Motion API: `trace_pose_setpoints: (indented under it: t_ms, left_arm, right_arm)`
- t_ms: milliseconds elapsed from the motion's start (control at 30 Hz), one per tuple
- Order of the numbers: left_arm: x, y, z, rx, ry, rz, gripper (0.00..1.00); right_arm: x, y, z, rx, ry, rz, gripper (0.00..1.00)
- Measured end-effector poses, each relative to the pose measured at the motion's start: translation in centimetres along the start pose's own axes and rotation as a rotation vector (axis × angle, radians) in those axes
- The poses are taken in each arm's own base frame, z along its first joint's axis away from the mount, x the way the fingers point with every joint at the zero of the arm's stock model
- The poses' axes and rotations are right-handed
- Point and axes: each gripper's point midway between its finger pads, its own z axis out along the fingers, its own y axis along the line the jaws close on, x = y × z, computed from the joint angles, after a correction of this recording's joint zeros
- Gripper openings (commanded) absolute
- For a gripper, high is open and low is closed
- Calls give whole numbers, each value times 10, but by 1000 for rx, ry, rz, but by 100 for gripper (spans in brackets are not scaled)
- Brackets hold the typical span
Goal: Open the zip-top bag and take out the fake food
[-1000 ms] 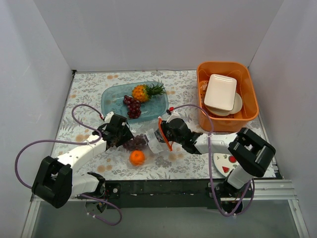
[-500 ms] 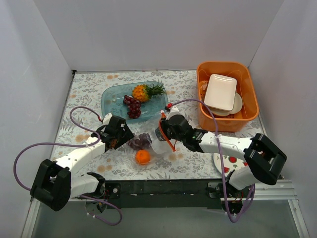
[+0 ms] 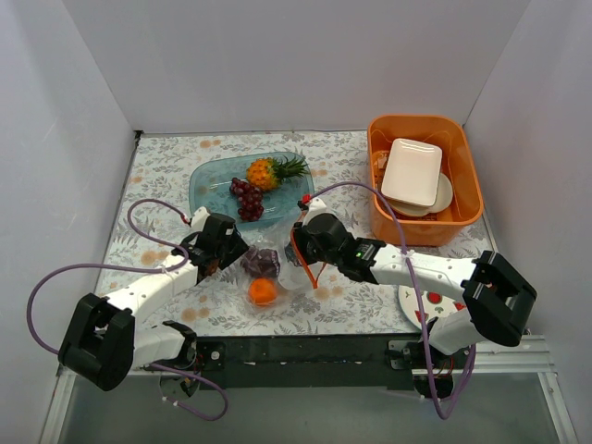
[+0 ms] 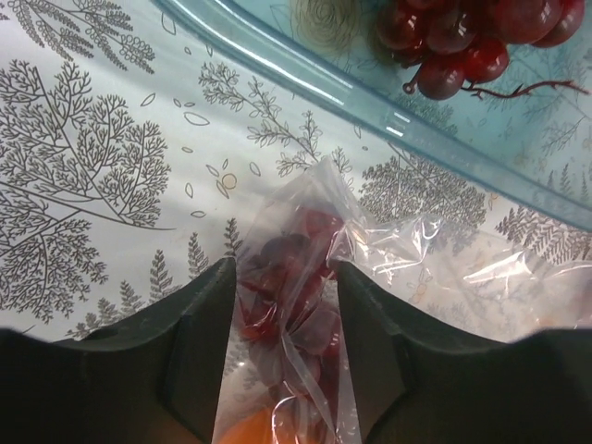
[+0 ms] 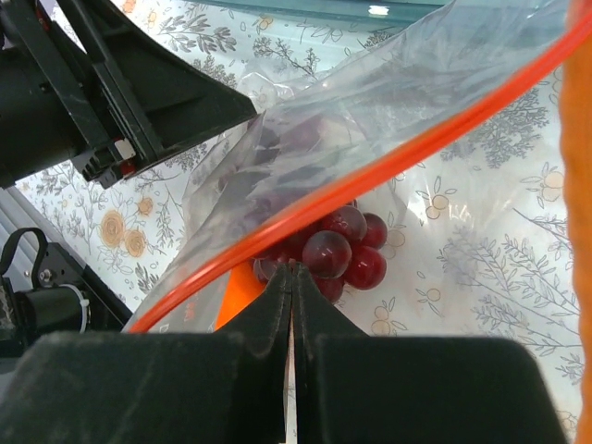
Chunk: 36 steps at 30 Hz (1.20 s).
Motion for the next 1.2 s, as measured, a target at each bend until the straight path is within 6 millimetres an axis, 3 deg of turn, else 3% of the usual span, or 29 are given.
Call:
trace_pose_setpoints:
  t_ms: [167, 333, 600, 933, 1200]
  left_arm:
    - [-2, 0, 8, -10, -15, 0, 30]
    - [-4, -4, 11, 2, -28, -4, 0]
    - [-8, 1, 12, -24, -50, 4, 0]
    - [-21, 33, 3, -171, -123, 51, 0]
    - [-38, 35, -7, -199, -184, 86, 0]
  right_arm:
    - [1, 3, -2, 4, 15, -17, 1]
    - [-1, 9, -3, 0, 17, -38, 1]
    - [-7, 18, -17, -2, 5, -64, 1]
    - [-37, 48, -42, -51, -58, -94, 1]
    - [-54, 53, -51, -36, -85, -116, 1]
